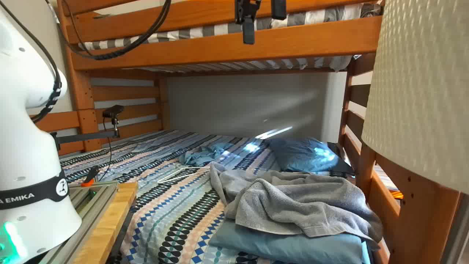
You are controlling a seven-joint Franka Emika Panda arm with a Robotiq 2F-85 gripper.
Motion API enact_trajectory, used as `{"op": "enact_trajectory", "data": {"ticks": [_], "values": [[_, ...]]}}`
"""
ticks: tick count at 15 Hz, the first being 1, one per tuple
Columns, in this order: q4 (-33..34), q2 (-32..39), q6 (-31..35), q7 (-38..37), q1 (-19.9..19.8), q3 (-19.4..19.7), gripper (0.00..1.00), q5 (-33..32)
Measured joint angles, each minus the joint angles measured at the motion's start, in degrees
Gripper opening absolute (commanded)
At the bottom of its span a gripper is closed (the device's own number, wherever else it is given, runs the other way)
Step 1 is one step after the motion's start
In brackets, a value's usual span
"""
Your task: Put the grey remote control on the grey towel.
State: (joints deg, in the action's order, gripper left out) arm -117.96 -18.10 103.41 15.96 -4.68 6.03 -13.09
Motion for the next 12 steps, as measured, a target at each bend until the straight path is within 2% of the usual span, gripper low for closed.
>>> {"op": "enact_trajectory", "data": {"ticks": [7, 12], "values": [[-0.82, 0.14, 1.49, 0.00, 0.15, 0.15, 1.00, 0.37], [-6.42, 2.19, 12.88, -3.61, 0.19, 0.31, 1.00, 0.59]]}}
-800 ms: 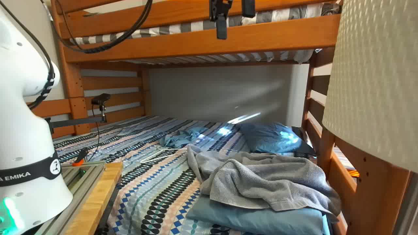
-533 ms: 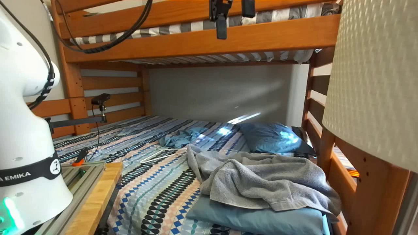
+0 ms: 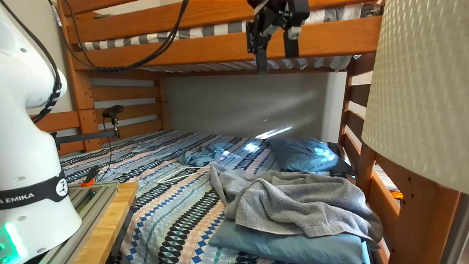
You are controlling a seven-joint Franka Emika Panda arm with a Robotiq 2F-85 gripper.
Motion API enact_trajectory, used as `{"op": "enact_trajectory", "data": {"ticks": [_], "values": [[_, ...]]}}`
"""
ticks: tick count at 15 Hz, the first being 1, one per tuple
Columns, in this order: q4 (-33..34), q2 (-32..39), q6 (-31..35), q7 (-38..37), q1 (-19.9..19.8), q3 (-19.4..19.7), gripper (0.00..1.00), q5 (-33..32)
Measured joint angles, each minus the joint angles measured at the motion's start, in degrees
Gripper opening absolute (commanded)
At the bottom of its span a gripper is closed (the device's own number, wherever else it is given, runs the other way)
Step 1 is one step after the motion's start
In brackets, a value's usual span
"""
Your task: Put the grey remote control on the grey towel.
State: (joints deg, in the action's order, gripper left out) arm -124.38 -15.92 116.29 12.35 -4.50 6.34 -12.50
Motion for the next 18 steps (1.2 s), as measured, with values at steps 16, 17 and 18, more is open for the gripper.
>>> {"op": "enact_trajectory", "data": {"ticks": [16, 17, 18], "values": [[-6.47, 10.89, 13.58, -9.49, -1.28, 0.32, 1.00, -0.07], [-6.43, 11.20, 13.42, -9.49, -1.30, 0.35, 1.00, -0.09], [-6.42, 11.87, 13.39, -9.49, -1.34, 0.40, 1.00, -0.09]]}}
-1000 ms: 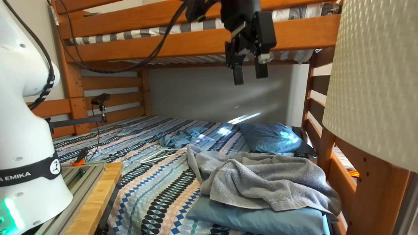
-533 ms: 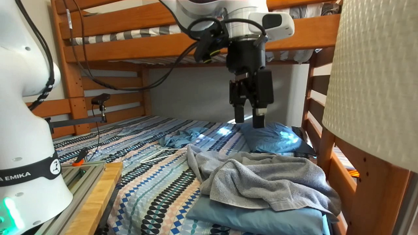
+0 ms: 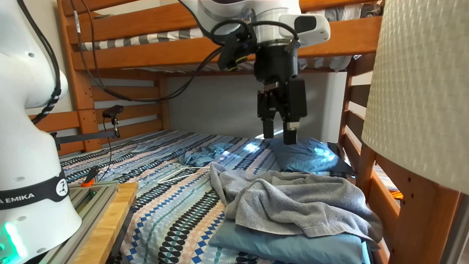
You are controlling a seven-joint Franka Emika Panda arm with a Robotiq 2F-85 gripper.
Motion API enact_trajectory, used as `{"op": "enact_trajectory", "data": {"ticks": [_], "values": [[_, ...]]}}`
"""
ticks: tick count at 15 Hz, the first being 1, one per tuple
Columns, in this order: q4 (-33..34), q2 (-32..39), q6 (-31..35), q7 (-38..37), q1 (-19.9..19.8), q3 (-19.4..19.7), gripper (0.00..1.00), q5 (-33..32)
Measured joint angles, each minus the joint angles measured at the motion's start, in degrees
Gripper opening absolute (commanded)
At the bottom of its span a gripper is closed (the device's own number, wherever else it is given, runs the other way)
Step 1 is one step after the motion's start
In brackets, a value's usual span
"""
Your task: Put the grey remote control on the grey towel.
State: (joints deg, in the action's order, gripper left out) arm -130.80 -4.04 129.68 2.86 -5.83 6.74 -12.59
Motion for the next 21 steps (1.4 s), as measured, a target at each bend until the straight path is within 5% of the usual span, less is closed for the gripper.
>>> {"op": "enact_trajectory", "data": {"ticks": [12, 21], "values": [[9.39, 30.14, 14.56, -2.86, -1.14, 2.57, 1.00, -0.12], [23.90, 44.54, 12.24, -9.36, 0.79, 6.08, 1.00, -0.30]]}}
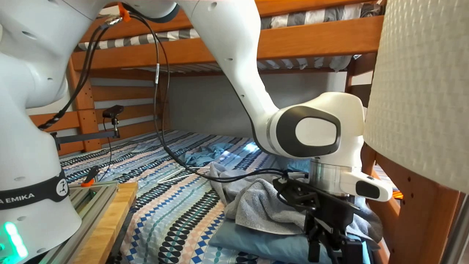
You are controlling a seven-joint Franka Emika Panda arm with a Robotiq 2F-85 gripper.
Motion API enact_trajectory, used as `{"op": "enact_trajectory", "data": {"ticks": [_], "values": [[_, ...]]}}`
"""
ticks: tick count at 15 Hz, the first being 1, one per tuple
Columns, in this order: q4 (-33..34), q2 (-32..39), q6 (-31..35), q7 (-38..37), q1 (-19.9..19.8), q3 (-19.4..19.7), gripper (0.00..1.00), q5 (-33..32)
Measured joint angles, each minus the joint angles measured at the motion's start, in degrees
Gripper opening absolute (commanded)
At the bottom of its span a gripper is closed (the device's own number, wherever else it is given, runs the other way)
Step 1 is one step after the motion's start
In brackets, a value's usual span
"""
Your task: Put the grey remote control on the grey towel.
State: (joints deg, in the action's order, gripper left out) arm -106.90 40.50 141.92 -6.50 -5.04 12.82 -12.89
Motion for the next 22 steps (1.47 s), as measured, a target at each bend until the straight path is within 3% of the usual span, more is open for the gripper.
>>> {"op": "enact_trajectory", "data": {"ticks": [10, 11, 22], "values": [[0.34, 2.97, -0.19, 2.95, 0.76, 1.43, 1.00, -3.02], [0.33, 3.50, -0.03, 3.87, 0.72, 1.28, 0.80, -3.02], [0.53, 4.56, 0.48, 7.05, 0.71, 1.16, 0.02, -3.02]]}}
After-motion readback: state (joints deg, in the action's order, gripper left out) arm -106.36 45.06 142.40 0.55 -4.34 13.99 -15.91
